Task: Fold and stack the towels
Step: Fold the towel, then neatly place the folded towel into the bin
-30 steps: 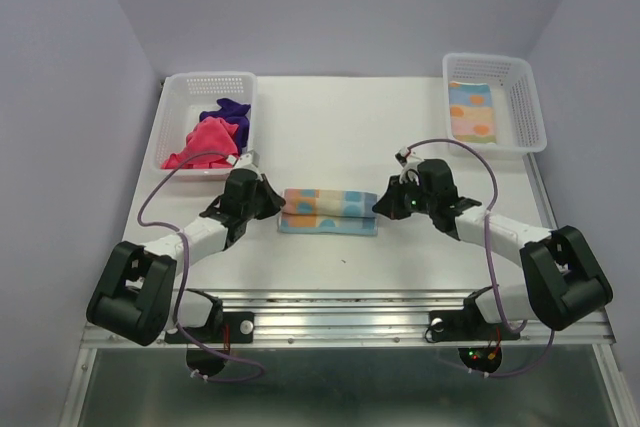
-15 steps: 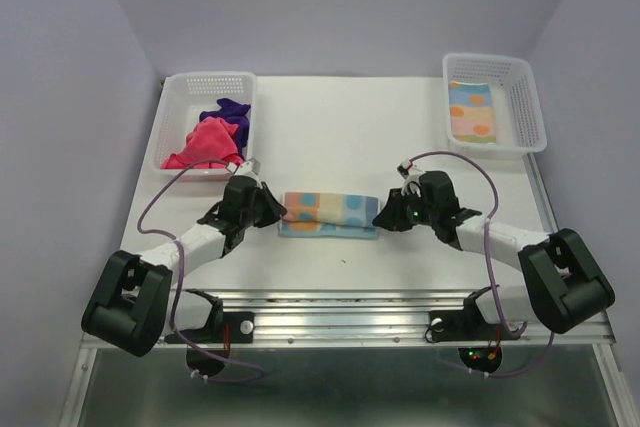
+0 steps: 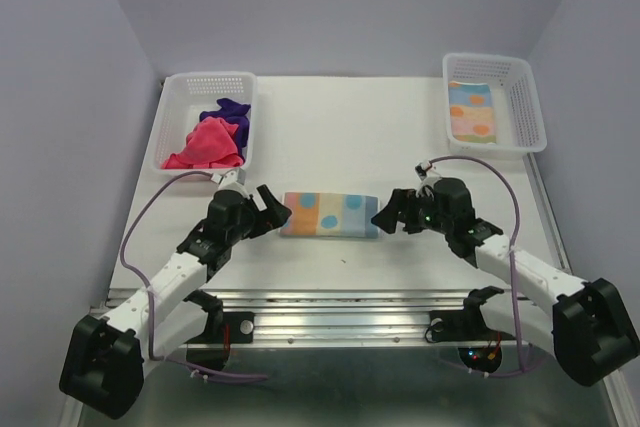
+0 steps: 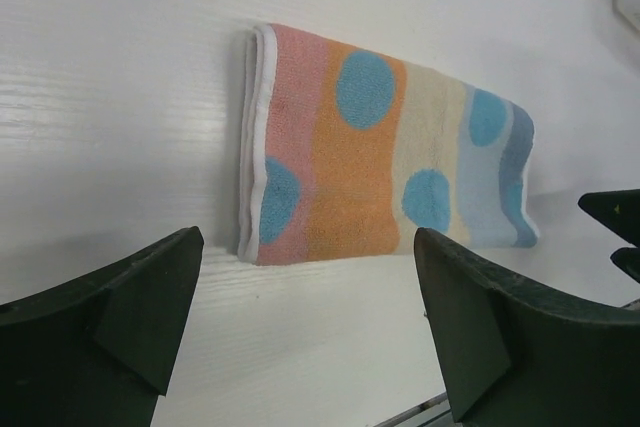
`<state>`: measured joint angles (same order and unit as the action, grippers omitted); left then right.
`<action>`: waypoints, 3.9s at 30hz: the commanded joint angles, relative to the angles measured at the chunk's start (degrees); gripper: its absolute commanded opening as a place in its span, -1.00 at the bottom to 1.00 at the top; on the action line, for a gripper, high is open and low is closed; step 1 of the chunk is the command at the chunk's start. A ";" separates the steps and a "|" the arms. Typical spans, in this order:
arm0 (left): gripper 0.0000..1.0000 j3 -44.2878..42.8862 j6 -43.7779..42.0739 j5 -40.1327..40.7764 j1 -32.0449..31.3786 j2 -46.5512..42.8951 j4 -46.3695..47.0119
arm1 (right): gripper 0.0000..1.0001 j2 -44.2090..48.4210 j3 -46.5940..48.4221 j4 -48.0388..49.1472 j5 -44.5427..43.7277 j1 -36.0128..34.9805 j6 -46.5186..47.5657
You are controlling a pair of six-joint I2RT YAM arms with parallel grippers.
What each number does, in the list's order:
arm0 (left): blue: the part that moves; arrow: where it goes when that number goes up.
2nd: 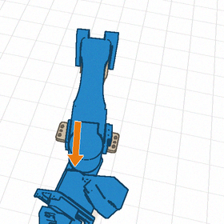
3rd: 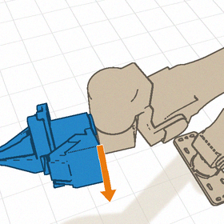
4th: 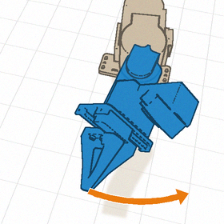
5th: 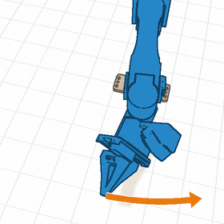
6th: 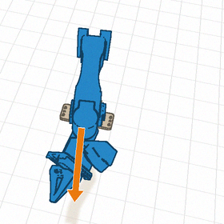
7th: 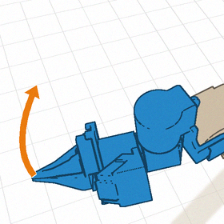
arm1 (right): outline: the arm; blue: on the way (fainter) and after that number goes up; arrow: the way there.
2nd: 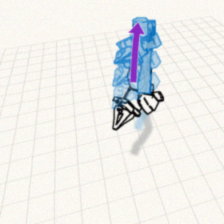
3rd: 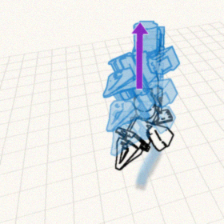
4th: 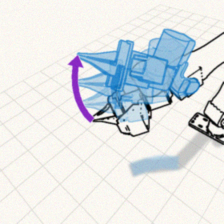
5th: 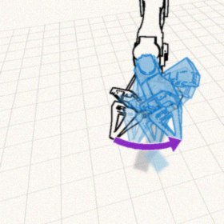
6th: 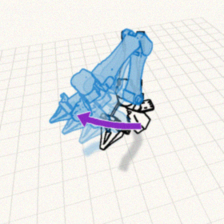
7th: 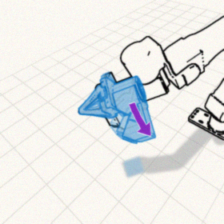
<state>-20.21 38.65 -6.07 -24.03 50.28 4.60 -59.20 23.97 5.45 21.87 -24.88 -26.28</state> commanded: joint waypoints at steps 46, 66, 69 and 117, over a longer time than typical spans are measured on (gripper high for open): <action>0.98 -2.64 -2.53 8.00 -0.31 1.49 -0.91 | -0.99 -31.26 24.28 -23.55 -46.54 -15.28 -0.83; 0.98 -6.33 -3.14 11.60 -0.31 2.44 0.32 | -0.99 -6.72 24.28 -27.86 -30.75 -3.52 59.31; 0.97 -9.05 -3.76 12.83 -0.31 4.55 0.15 | -0.99 -6.80 28.13 -33.83 -25.59 4.37 67.83; 0.97 -25.67 -1.65 30.94 -0.23 14.58 -11.45 | -0.96 -20.95 35.18 10.80 -17.91 32.53 115.14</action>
<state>-42.94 36.51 21.56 -24.03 66.63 -5.56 -77.73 57.25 4.29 5.56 7.18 88.73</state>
